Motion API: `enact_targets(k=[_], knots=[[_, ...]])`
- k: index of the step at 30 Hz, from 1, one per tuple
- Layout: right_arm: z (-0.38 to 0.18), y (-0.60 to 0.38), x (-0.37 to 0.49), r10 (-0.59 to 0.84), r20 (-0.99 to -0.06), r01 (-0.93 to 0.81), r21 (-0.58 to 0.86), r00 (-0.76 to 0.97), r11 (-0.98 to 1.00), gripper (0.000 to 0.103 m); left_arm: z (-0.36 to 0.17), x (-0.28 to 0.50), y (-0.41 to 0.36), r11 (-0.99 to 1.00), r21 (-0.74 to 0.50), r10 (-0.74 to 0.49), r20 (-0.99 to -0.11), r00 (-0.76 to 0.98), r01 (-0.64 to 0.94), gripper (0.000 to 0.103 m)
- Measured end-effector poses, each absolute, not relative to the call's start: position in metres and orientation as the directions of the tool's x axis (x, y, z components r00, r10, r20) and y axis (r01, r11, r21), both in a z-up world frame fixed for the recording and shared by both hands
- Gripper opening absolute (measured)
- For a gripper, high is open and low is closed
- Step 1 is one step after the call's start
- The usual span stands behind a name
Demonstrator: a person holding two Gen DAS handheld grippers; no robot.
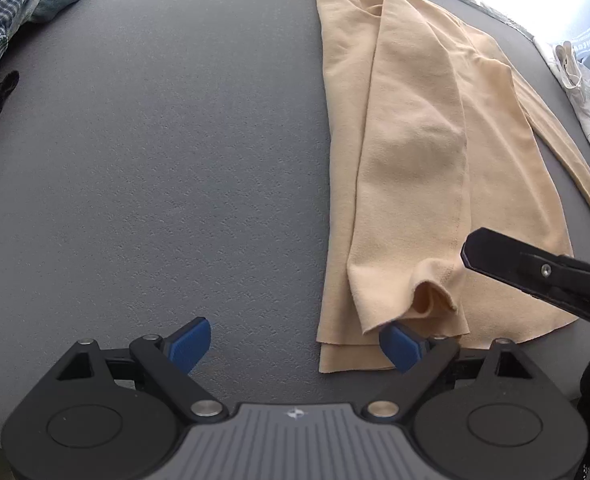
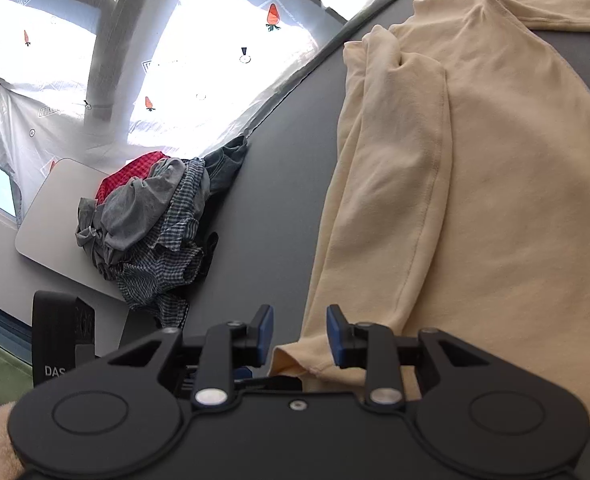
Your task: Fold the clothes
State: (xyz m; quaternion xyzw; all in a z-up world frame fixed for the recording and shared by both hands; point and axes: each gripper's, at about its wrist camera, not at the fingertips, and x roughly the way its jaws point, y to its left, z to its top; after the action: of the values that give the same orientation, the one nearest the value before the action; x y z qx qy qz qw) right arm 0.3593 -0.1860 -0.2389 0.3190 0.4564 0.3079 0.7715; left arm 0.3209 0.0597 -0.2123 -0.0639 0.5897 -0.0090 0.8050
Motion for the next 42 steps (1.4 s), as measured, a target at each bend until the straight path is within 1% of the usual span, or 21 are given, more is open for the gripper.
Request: enact_targets(k=[1, 2, 3, 4, 8, 12, 14, 16, 18, 21, 22, 24, 26, 27, 29, 32, 35, 36, 37, 42], knots=[[-0.243, -0.185, 0.361, 0.738, -0.553, -0.166, 0.746, 0.387, 0.645, 0.024, -0.211, 0.321, 0.060, 0.992, -0.110, -0.086, -0.946, 0.311, -0.059, 0.091], [-0.248, -0.181, 0.363, 0.705, -0.602, -0.156, 0.708, 0.375, 0.688, 0.022, -0.209, 0.322, 0.061, 0.993, -0.105, -0.082, -0.945, 0.318, -0.057, 0.091], [-0.252, -0.179, 0.364, 0.685, -0.632, -0.165, 0.680, 0.364, 0.715, 0.019, -0.209, 0.321, 0.062, 0.992, -0.109, -0.085, -0.943, 0.321, -0.058, 0.091], [-0.253, -0.178, 0.364, 0.678, -0.641, -0.173, 0.668, 0.360, 0.723, 0.015, -0.209, 0.321, 0.064, 0.991, -0.118, -0.092, -0.942, 0.322, -0.062, 0.091], [-0.247, -0.172, 0.366, 0.657, -0.663, -0.218, 0.625, 0.359, 0.750, 0.017, -0.213, 0.336, 0.067, 0.984, -0.149, -0.107, -0.931, 0.348, -0.096, 0.091], [-0.233, -0.170, 0.367, 0.633, -0.656, -0.260, 0.581, 0.412, 0.771, 0.017, -0.205, 0.345, 0.066, 0.983, -0.152, -0.099, -0.909, 0.404, -0.101, 0.091], [-0.227, -0.173, 0.371, 0.595, -0.659, -0.260, 0.541, 0.460, 0.800, 0.015, -0.202, 0.349, 0.063, 0.985, -0.144, -0.092, -0.902, 0.422, -0.092, 0.091], [-0.223, -0.177, 0.378, 0.558, -0.664, -0.247, 0.509, 0.497, 0.825, 0.007, -0.199, 0.353, 0.061, 0.987, -0.136, -0.089, -0.897, 0.433, -0.080, 0.090], [-0.224, -0.184, 0.387, 0.531, -0.671, -0.210, 0.502, 0.518, 0.839, 0.006, -0.197, 0.358, 0.059, 0.989, -0.131, -0.086, -0.889, 0.450, -0.071, 0.089], [-0.226, -0.194, 0.400, 0.511, -0.672, -0.165, 0.510, 0.537, 0.844, 0.006, -0.193, 0.370, 0.060, 0.988, -0.139, -0.093, -0.874, 0.477, -0.063, 0.082], [-0.226, -0.197, 0.404, 0.504, -0.672, -0.152, 0.512, 0.543, 0.845, 0.006, -0.191, 0.374, 0.060, 0.988, -0.143, -0.094, -0.866, 0.491, -0.064, 0.077], [-0.225, -0.201, 0.414, 0.492, -0.669, -0.133, 0.513, 0.557, 0.848, 0.006, -0.187, 0.385, 0.063, 0.984, -0.164, -0.107, -0.850, 0.516, -0.065, 0.072], [-0.225, -0.204, 0.426, 0.478, -0.670, -0.117, 0.509, 0.568, 0.853, 0.006, -0.183, 0.397, 0.065, 0.980, -0.187, -0.124, -0.836, 0.535, -0.065, 0.062], [-0.225, -0.204, 0.434, 0.469, -0.674, -0.110, 0.504, 0.570, 0.857, 0.006, -0.182, 0.404, 0.067, 0.977, -0.201, -0.135, -0.830, 0.541, -0.064, 0.061], [-0.227, -0.205, 0.449, 0.452, -0.683, -0.096, 0.493, 0.574, 0.865, 0.008, -0.181, 0.419, 0.065, 0.976, -0.213, -0.150, -0.823, 0.548, -0.053, 0.056], [-0.229, -0.205, 0.472, 0.429, -0.693, -0.072, 0.481, 0.579, 0.874, 0.009, -0.183, 0.446, 0.059, 0.975, -0.220, -0.172, -0.818, 0.550, -0.021, 0.053], [-0.231, -0.206, 0.501, 0.433, -0.688, -0.033, 0.512, 0.582, 0.858, 0.016, -0.185, 0.477, 0.051, 0.970, -0.242, -0.212, -0.803, 0.557, 0.021, 0.052], [-0.232, -0.206, 0.511, 0.435, -0.688, -0.021, 0.522, 0.581, 0.853, 0.020, -0.186, 0.488, 0.049, 0.968, -0.250, -0.224, -0.798, 0.559, 0.032, 0.052], [-0.234, -0.205, 0.521, 0.436, -0.688, -0.011, 0.529, 0.580, 0.849, 0.021, -0.187, 0.500, 0.047, 0.965, -0.259, -0.240, -0.793, 0.560, 0.045, 0.052], [-0.246, -0.206, 0.558, 0.465, -0.694, 0.045, 0.580, 0.550, 0.813, 0.021, -0.197, 0.562, 0.036, 0.951, -0.285, -0.303, -0.780, 0.547, 0.119, 0.052]])
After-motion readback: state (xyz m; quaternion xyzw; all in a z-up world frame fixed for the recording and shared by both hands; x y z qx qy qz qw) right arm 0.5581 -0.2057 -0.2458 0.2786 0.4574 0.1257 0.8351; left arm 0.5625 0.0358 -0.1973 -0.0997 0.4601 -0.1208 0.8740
